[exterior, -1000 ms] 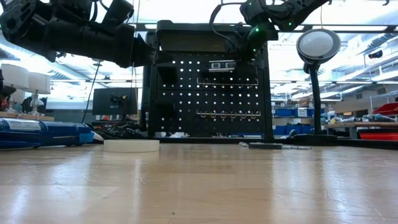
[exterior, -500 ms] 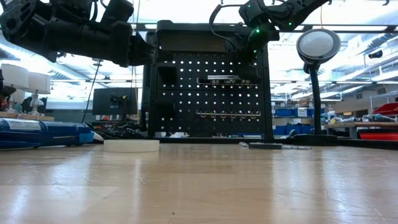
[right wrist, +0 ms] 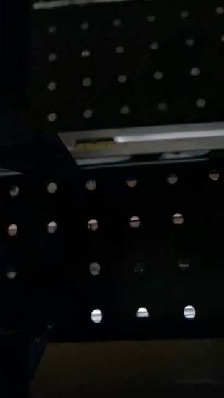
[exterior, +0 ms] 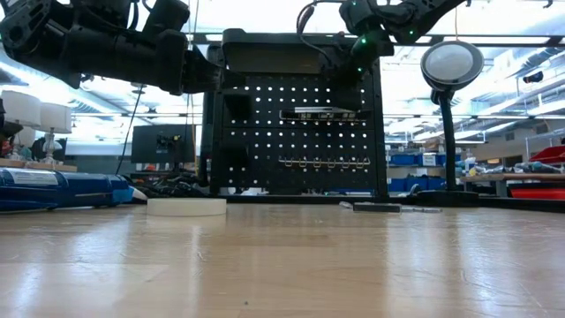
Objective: Hang tools onto peg board
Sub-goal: Put the black spirit level on the black peg board
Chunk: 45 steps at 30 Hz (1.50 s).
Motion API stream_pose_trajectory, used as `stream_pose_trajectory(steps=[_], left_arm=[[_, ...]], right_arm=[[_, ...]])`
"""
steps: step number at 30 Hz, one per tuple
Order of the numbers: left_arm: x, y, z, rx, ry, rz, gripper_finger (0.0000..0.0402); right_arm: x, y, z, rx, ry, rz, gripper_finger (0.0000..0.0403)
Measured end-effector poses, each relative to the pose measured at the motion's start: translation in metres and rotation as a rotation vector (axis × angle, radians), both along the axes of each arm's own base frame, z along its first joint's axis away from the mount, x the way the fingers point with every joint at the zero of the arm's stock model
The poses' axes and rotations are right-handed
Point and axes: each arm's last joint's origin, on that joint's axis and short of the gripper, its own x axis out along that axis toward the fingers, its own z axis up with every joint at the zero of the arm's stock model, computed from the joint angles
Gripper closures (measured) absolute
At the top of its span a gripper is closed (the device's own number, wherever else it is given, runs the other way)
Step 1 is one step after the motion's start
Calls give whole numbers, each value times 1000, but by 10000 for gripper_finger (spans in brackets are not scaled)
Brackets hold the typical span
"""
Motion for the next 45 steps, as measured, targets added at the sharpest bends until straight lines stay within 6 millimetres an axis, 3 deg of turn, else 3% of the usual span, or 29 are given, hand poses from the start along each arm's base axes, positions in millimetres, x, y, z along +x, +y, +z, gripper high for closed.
stream_pose_trajectory(steps=[11, 19, 26, 41, 45], left_arm=[[0, 0, 0, 0, 0, 0, 323], [0, 0, 0, 0, 0, 2, 324], [0, 0, 0, 0, 0, 3, 324], [0, 6, 0, 7, 0, 34, 323], [0, 9, 0, 7, 0, 47, 323]], right_arm=[[3, 4, -6, 182, -260, 46, 172], [1, 2, -9, 188, -153, 124, 178], [6, 9, -9, 221, -190, 163, 223], [48, 85, 2, 155, -264, 334, 241], [53, 97, 6, 136, -294, 344, 241]])
